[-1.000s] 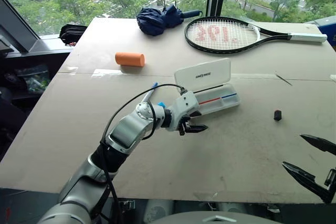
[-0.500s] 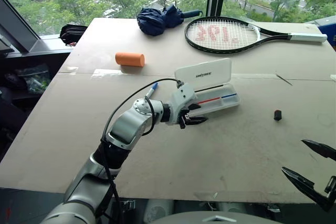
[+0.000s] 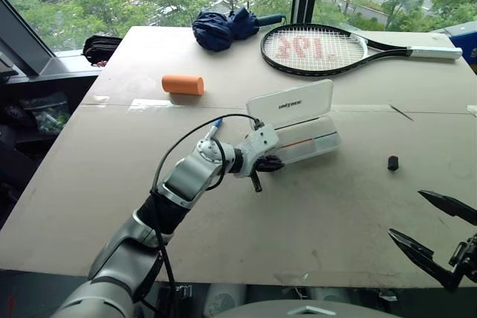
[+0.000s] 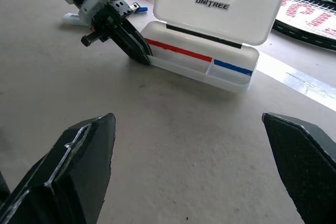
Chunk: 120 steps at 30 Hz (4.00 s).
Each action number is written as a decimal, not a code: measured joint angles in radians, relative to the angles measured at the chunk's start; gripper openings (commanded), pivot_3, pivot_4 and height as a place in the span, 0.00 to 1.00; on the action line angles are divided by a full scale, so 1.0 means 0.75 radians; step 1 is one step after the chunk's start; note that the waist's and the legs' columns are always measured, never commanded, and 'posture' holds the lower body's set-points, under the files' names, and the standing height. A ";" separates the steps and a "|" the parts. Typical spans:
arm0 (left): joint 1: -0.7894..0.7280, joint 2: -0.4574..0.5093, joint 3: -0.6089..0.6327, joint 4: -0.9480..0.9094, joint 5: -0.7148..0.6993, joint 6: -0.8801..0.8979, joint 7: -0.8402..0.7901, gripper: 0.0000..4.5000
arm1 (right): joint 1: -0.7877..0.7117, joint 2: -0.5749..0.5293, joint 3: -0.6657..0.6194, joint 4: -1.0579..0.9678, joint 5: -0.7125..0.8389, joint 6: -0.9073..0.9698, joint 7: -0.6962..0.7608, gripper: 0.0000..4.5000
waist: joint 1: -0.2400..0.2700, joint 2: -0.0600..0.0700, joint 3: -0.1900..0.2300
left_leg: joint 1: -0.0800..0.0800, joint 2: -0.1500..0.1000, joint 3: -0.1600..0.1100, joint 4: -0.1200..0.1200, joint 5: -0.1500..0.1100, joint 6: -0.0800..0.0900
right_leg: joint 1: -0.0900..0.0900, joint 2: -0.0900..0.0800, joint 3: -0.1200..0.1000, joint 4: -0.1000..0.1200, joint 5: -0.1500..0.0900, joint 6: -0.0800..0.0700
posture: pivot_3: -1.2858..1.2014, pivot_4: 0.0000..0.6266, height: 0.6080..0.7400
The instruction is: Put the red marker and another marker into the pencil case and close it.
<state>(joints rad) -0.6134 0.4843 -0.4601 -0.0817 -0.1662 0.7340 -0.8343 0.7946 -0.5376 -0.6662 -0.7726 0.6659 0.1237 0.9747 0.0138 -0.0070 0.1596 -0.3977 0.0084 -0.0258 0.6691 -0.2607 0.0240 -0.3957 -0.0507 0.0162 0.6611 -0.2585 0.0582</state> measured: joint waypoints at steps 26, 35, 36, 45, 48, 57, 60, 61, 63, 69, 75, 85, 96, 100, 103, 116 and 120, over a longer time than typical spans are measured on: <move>-0.139 0.104 -0.006 0.484 0.133 -0.751 -0.700 0.02 | 0.027 -0.024 0.054 -0.108 0.001 0.063 -0.106 1.00 | 0.005 0.001 -0.001 | -0.001 -0.002 0.001 0.001 0.000 0.000 | 0.000 -0.001 0.000 0.000 0.000 0.000 | 0.52 0.24 0.93; -0.035 0.106 0.019 0.254 0.151 -0.544 -0.651 0.02 | -0.038 -0.092 0.053 -0.079 0.012 0.093 -0.103 1.00 | 0.000 0.001 -0.001 | -0.001 -0.001 0.000 0.001 0.000 0.000 | 0.000 0.000 0.000 0.000 0.000 0.001 | 0.52 0.24 0.93; -0.031 0.105 0.019 0.242 0.151 -0.531 -0.649 0.02 | -0.044 -0.094 0.054 -0.075 0.013 0.095 -0.103 1.00 | 0.000 0.001 -0.001 | -0.001 -0.001 0.000 0.001 0.000 0.000 | 0.000 0.000 0.000 0.000 0.000 0.001 | 0.52 0.24 0.93; 0.044 0.112 0.090 0.112 0.081 -0.376 -0.595 0.63 | -0.080 -0.114 0.068 -0.071 0.027 0.126 -0.101 1.00 | -0.001 0.001 -0.001 | -0.001 0.000 0.000 0.001 0.000 0.000 | 0.000 0.000 0.000 0.001 0.000 0.001 | 0.52 0.24 0.93; 0.137 0.166 0.302 -0.082 -0.133 -0.159 -0.582 0.63 | -0.072 -0.112 0.068 -0.068 0.034 0.126 -0.088 1.00 | -0.015 0.000 0.001 | -0.002 0.004 0.000 0.001 0.000 0.000 | -0.001 0.001 -0.001 0.001 0.000 0.000 | 0.52 0.24 0.93; 0.346 0.261 0.812 -0.181 -0.298 0.202 -0.144 0.63 | -0.184 -0.108 0.175 -0.039 0.030 0.124 -0.100 1.00 | 0.000 -0.001 0.001 | 0.000 0.002 -0.001 0.001 0.000 0.000 | 0.000 0.000 -0.002 0.002 0.000 0.001 | 0.52 0.24 0.93; 0.356 0.314 0.789 -0.136 -0.239 0.173 -0.083 0.63 | -0.216 -0.108 0.200 -0.026 0.025 0.123 -0.101 1.00 | 0.003 -0.002 0.001 | -0.001 0.001 -0.001 0.001 0.000 0.000 | 0.000 -0.001 -0.002 0.001 0.000 0.001 | 0.52 0.24 0.93; 0.348 0.316 0.770 -0.108 -0.218 0.167 -0.059 0.63 | -0.225 -0.109 0.206 -0.011 0.021 0.123 -0.097 1.00 | 0.004 -0.002 0.001 | -0.001 0.001 -0.001 0.001 0.000 0.000 | 0.000 -0.002 -0.002 0.001 0.000 0.001 | 0.52 0.24 0.93; 0.305 0.313 0.695 -0.019 -0.163 0.146 -0.007 0.63 | -0.235 -0.109 0.214 0.012 0.011 0.121 -0.091 1.00 | 0.004 -0.002 0.001 | -0.001 0.000 -0.001 0.001 0.000 0.000 | 0.000 -0.002 -0.002 0.001 0.000 0.001 | 0.52 0.24 0.93; 0.135 0.254 0.512 0.209 -0.036 0.058 0.049 0.58 | -0.219 -0.100 0.230 0.013 0.003 0.108 -0.082 1.00 | 0.001 -0.002 0.001 | -0.001 -0.002 -0.001 0.001 0.000 0.000 | 0.000 -0.001 -0.001 0.002 0.000 0.001 | 0.52 0.24 0.93; 0.095 0.254 0.470 0.307 0.036 -0.038 0.054 0.07 | -0.162 -0.076 0.230 0.008 -0.009 0.082 -0.084 1.00 | 0.001 0.000 -0.002 | 0.001 -0.001 0.000 0.001 0.000 0.000 | 0.000 -0.002 -0.001 0.002 0.000 0.001 | 0.52 0.24 0.93; 0.164 0.367 0.601 0.264 -0.208 -0.119 -0.296 0.00 | -0.139 -0.033 0.233 0.014 -0.040 0.031 -0.086 1.00 | -0.005 -0.005 0.001 | -0.002 0.002 0.000 0.000 0.000 0.000 | -0.002 0.000 -0.002 0.002 0.000 0.000 | 0.52 0.24 0.93; -0.246 0.313 0.084 0.075 -0.161 -0.051 -0.672 0.00 | -0.104 -0.040 0.180 0.105 -0.032 -0.028 -0.025 1.00 | 0.029 -0.005 0.002 | -0.002 -0.006 0.002 0.005 0.000 0.001 | 0.001 0.000 0.001 0.001 0.000 0.001 | 0.52 0.24 0.93; -0.383 0.170 -0.052 0.270 -0.017 -0.186 -0.662 0.00 | -0.103 -0.074 0.126 0.114 -0.012 -0.028 0.013 1.00 | -0.004 -0.005 0.002 | -0.002 -0.005 0.001 0.003 0.000 0.001 | -0.001 0.001 0.001 0.001 0.000 0.001 | 0.52 0.24 0.93; -0.444 0.071 -0.134 0.415 0.075 -0.306 -0.668 0.00 | -0.113 -0.113 0.068 0.137 0.015 -0.028 0.049 1.00 | -0.015 -0.005 0.003 | -0.001 -0.003 0.001 0.001 -0.001 0.002 | -0.001 0.002 0.001 0.001 0.000 0.001 | 0.52 0.24 0.93; -0.536 -0.128 -0.165 0.721 0.270 -0.511 -0.648 0.50 | -0.185 -0.223 0.000 0.133 0.153 0.045 0.135 1.00 | -0.003 -0.006 0.004 | -0.003 -0.003 0.000 0.002 -0.001 0.003 | -0.001 0.002 0.000 0.001 0.000 0.001 | 0.52 0.24 0.93; -0.502 -0.055 -0.095 0.581 0.229 -0.422 -0.674 0.69 | -0.216 -0.227 0.038 0.112 0.156 0.066 0.138 1.00 | -0.011 -0.005 0.005 | -0.002 -0.002 0.000 0.002 -0.001 0.003 | -0.002 0.002 0.000 0.002 0.000 0.001 | 0.52 0.24 0.93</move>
<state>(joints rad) -0.9899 0.4428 -0.5310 0.3537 0.0059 0.4171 -1.3398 0.6328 -0.7081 -0.6375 -0.6888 0.7832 0.1728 1.0785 0.0053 -0.0108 0.1632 -0.3994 0.0069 -0.0257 0.6705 -0.2617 0.0261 -0.3969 -0.0488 0.0165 0.6625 -0.2587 0.0590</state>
